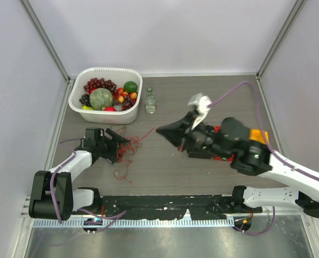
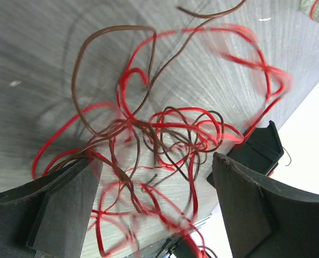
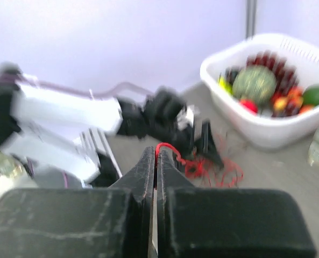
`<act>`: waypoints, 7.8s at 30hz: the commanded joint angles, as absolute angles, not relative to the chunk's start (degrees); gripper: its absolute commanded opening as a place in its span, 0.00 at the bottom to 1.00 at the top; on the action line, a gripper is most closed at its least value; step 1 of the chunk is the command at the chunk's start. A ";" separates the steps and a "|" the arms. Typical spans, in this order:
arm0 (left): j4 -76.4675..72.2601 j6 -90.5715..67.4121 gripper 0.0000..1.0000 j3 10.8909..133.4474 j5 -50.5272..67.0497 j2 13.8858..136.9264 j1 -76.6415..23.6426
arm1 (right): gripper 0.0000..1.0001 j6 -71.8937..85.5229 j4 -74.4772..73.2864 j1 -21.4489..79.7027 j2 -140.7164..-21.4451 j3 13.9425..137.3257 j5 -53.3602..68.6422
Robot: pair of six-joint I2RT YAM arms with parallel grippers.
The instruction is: Untangle the cables
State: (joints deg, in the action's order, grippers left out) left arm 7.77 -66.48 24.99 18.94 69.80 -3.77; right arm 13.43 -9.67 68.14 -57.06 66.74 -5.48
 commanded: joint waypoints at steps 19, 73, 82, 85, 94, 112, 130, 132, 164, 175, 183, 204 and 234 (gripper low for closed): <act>13.09 -58.10 0.88 25.84 17.05 51.79 -1.76 | 0.01 4.57 -11.70 68.38 -42.28 80.43 -15.99; 52.55 -54.32 0.82 43.85 6.25 24.53 -1.76 | 0.59 11.26 8.44 82.62 -103.44 65.74 -3.86; 54.67 -53.53 0.82 43.42 6.85 22.33 -1.85 | 0.58 4.49 8.00 84.72 -111.17 69.78 -6.05; 54.76 -53.53 0.82 42.98 7.47 22.06 -1.84 | 0.56 4.04 7.74 84.64 -113.37 71.45 -7.73; 54.32 -53.26 0.82 42.36 7.47 22.50 -1.85 | 0.01 4.83 10.45 85.25 -108.57 68.22 -19.85; 33.96 -55.10 0.82 33.94 30.36 26.80 -1.85 | 0.01 10.72 1.33 69.36 -70.23 70.56 -11.70; 3.78 -50.73 1.00 34.97 7.41 46.91 -34.18 | 0.01 13.43 -11.77 65.57 -78.92 105.45 -3.00; 3.61 -48.26 0.98 37.69 6.86 52.19 -35.33 | 0.01 14.84 -12.57 65.57 -78.93 107.65 -1.24; 3.86 -50.01 0.88 25.93 12.03 41.23 -21.53 | 0.00 11.34 -6.59 65.57 -72.51 123.58 -2.89; -18.81 -51.36 1.00 25.22 29.81 39.11 -28.97 | 0.01 9.93 -4.57 65.57 -73.04 118.30 -4.92; -14.15 -28.41 1.00 32.86 4.67 46.38 -44.56 | 0.01 10.63 -4.48 65.48 -73.74 118.91 -4.13; -10.46 -41.38 0.62 32.18 -10.73 80.77 -33.24 | 0.01 16.26 6.67 65.57 -74.19 133.95 4.92; 26.63 -43.59 0.99 35.77 -10.03 26.90 -28.39 | 0.01 0.44 -4.75 65.57 -54.76 88.95 -24.78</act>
